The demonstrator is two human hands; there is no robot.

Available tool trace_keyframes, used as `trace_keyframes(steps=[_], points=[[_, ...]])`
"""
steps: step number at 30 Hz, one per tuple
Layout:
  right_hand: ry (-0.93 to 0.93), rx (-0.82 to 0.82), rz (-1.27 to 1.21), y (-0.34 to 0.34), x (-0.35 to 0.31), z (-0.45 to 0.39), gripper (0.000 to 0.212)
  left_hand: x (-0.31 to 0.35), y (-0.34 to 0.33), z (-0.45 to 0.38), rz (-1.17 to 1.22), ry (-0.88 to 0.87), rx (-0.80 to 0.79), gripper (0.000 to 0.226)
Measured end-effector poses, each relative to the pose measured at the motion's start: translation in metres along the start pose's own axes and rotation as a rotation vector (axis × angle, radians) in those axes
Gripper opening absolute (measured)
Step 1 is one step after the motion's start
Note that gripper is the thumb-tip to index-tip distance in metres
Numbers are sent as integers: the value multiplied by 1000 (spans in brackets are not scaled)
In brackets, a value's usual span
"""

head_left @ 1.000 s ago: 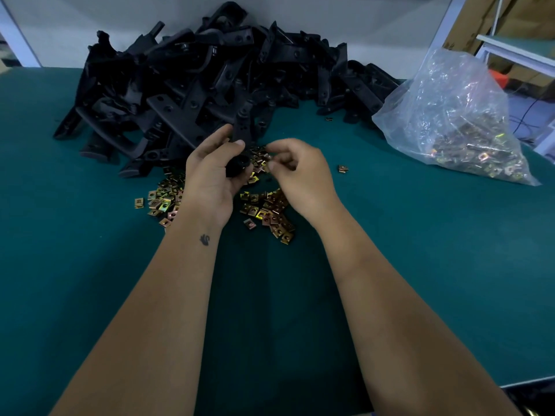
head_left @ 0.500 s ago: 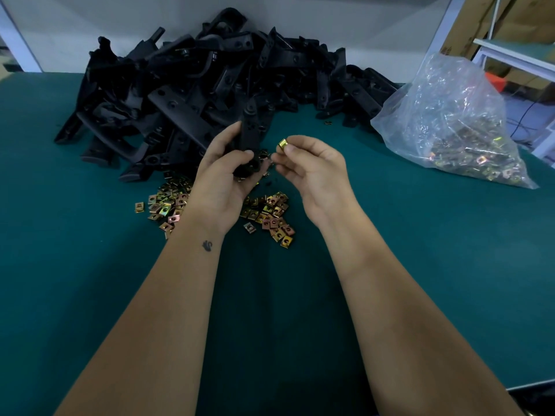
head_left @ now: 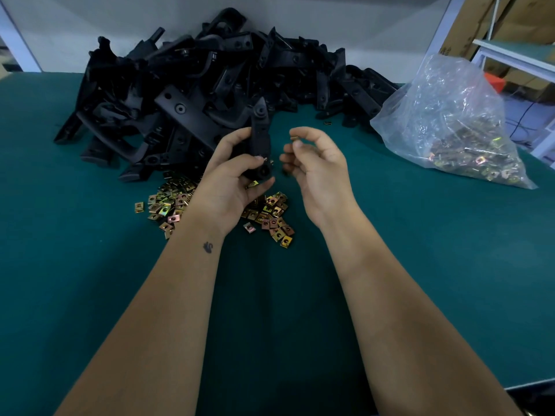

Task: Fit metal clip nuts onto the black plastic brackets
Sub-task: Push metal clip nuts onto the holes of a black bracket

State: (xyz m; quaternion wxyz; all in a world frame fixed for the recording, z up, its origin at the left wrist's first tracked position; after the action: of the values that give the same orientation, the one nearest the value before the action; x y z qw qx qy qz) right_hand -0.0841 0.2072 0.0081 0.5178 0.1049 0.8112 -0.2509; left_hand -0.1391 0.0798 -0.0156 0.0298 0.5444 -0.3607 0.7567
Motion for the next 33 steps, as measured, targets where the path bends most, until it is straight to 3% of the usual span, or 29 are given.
trace_keyframes(steps=[6, 33], points=[[37, 2, 7, -3, -4, -1, 15, 0, -1, 1, -108, -5, 26, 41], [-44, 40, -112, 3, 2, -2, 28, 2, -8, 7, -235, -10, 26, 41]])
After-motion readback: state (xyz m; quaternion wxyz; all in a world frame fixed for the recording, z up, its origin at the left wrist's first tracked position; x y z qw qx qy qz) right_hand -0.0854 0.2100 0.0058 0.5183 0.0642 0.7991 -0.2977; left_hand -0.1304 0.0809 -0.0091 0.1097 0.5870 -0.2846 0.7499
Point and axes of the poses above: each hand's wrist, its own z-axis away from the middle knuckle, its own y-axis out of the back of the hand, x = y × z, the point moved 9 cm from there along -z, towards the middle knuckle, and after that the axes turned 13 degrees about y, right-handed, at the moved point
